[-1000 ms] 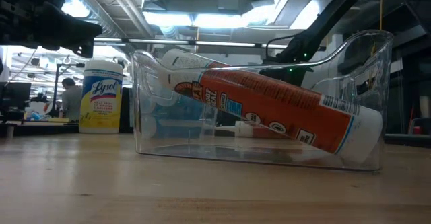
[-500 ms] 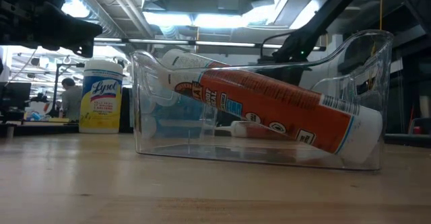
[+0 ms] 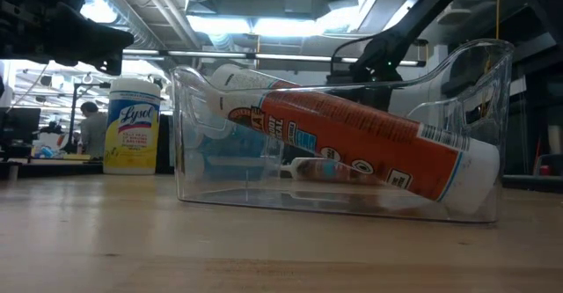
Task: Pick & place silicon tubes, Sealant and Lysol wipes
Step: Put the orange sealant into the bottom transparent bin
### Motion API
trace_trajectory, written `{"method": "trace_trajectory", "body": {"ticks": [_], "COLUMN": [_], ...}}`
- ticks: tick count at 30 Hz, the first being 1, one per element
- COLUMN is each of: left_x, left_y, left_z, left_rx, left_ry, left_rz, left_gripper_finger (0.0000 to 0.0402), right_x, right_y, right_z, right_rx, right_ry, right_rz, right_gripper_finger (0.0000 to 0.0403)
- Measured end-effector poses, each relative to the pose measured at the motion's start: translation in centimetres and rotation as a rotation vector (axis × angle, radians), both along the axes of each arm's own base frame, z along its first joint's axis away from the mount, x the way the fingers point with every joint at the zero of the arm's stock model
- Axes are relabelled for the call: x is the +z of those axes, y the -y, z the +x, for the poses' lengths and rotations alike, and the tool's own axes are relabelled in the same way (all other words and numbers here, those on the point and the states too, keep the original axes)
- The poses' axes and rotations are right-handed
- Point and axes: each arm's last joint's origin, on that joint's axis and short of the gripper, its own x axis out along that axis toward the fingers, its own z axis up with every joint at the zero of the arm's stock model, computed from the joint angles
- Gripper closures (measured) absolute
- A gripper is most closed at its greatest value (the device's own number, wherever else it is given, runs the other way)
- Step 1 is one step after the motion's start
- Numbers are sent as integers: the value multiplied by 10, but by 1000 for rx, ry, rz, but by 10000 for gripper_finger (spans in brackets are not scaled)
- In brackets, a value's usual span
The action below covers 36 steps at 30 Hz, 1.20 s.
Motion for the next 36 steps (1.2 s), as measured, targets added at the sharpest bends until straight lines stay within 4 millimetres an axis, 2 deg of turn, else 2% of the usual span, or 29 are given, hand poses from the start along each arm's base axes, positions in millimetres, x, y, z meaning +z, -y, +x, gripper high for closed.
{"method": "trace_trajectory", "body": {"ticks": [6,14,20,24,29,36], "left_x": [0,0,0,0,0,0], "left_y": [0,0,0,0,0,0], "left_z": [0,0,0,0,0,0], "left_rx": [0,0,0,0,0,0], "left_ry": [0,0,-1,0,-1,-1], "left_rz": [0,0,0,0,0,0], "left_gripper_finger": [391,395,391,392,395,391], "right_x": [-2,-18,-17,-18,-18,-14], "right_y": [-14,-37,-41,-42,-44,-46], "right_z": [5,-4,-8,-8,-7,-8], "right_rx": [24,9,-4,-5,-28,-20], "right_ry": [-24,-8,-11,-18,-29,-28], "right_rz": [13,-32,-36,-41,-46,-57], "right_gripper_finger": [73,73,75,107,178,180]}}
